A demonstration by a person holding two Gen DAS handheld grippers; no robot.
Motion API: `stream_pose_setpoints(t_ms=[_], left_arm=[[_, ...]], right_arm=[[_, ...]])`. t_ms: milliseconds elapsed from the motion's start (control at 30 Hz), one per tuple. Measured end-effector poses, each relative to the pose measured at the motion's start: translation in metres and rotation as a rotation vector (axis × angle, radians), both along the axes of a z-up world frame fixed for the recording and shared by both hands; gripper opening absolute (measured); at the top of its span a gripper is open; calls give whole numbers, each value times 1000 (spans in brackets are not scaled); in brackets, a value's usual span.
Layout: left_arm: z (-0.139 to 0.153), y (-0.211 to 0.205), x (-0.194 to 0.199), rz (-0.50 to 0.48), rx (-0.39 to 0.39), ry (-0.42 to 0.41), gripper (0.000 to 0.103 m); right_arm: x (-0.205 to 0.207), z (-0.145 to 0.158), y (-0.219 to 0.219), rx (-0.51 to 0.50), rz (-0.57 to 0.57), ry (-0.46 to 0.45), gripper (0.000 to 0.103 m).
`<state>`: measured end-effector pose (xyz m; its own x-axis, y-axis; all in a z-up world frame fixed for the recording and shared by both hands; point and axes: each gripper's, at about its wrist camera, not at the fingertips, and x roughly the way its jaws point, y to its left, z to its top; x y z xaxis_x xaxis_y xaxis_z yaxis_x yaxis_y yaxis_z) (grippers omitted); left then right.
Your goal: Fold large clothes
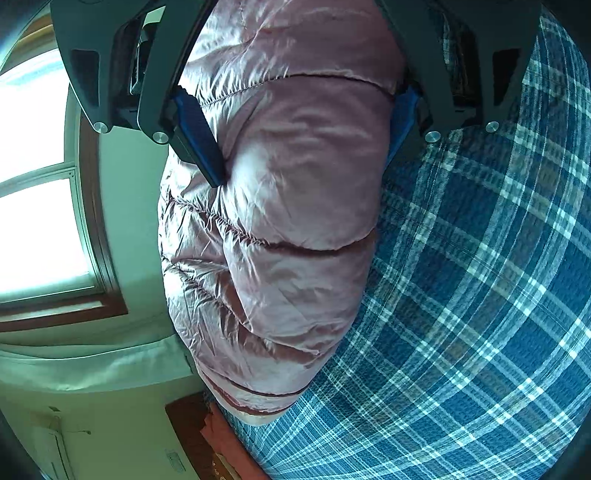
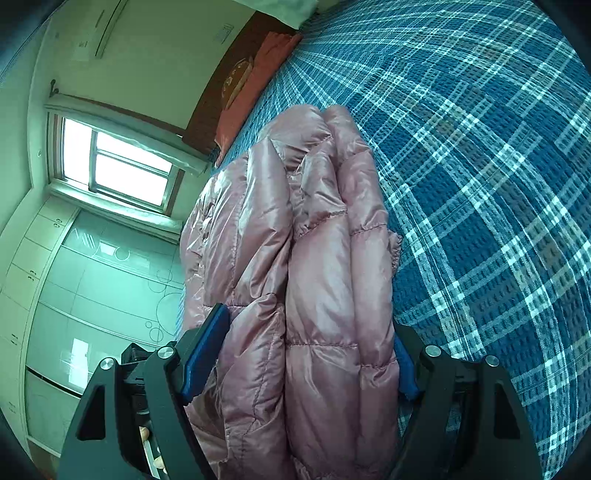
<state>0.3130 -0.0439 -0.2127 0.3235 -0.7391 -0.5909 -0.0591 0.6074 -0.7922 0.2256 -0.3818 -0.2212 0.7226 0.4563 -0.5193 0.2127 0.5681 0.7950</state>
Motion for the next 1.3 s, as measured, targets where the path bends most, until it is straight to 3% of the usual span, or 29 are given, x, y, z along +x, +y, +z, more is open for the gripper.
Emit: stream_pose_setpoints(t_ms=[133,200,300,500,667,867,1100,1300], left_arm=[[1,-8,2,3,1,1,70],[1,-8,1,5,-1,0,65],[1,-9,-1,7,-4,-3,57],[12,2,-6,-6,-11,-49,46],[33,12,5,-2,-29,-100,43],[51,52,22,55,-19,-144,43],[50,124,41,158,15,-156,43],[28,159,48,194,30,-113,43]], right_arm=[[7,1,14,-41,-4,7,74],[9,0,21,-41,-3,4,61],[8,-6,29,-1,-16,-8,50],[10,6,43,-33,-29,-62,38],[22,22,60,-36,-20,-110,35],[73,32,102,-5,44,-148,34],[142,26,158,34,152,-160,34],[162,6,178,48,179,-124,34]])
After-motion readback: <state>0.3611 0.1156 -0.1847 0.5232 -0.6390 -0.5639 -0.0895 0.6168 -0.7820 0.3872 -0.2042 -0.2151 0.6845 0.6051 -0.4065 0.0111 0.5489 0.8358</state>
